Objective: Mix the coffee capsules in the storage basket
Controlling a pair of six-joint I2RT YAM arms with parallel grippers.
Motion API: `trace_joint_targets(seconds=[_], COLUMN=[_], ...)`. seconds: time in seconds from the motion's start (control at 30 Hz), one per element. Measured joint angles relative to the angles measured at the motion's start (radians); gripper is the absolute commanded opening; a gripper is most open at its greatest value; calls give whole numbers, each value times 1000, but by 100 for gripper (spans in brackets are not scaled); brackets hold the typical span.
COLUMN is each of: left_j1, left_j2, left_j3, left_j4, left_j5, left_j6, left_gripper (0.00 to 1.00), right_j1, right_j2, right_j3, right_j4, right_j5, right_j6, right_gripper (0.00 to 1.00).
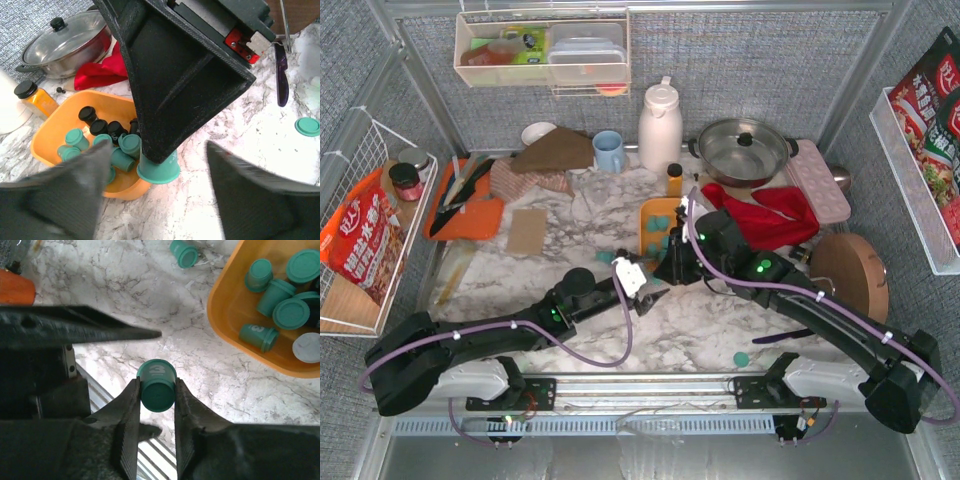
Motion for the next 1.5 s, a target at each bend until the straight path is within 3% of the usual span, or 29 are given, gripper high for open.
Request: trace_joint_targets(seconds=[0.27, 0.47, 0.73, 0.87, 0.9, 1.03, 1.13, 1.33, 1.5], left_j1=[-1, -1, -1, -1, -1, -1, -1, -1, -1], left_j2=[-85, -241, -332, -337, -342, -380, -417, -487, -528], left_j3=[-55, -90, 159, 285, 311, 386, 417, 431, 406], left_j4=[-2, -80, -594, -884, -946, -1145, -1253, -1379, -1396], left_j5=[-53, -189, -557, -665, -682, -714, -728, -742, -732], left_j6=[-28, -124, -360, -464, -485, -553, -578, -570, -550], left_gripper=[99, 99, 99, 99, 99, 99, 99, 99, 99], right_j1=[-6, -36, -124, -143, -144, -151, -153, -154, -153], right_j2=[19, 148, 424, 530, 548, 591, 590, 461, 310], right_j3=[18, 92, 208, 253, 262, 305, 322, 298, 222], right_j4=[-16, -49, -85, -92, -97, -134, -166, -235, -325], right_j5=[130, 311, 417, 416, 416, 418, 422, 428, 437], right_j6=[-39, -140, -246, -265, -269, -272, -272, -257, -213], right_gripper=[0, 0, 3, 6, 10, 50, 70, 96, 98])
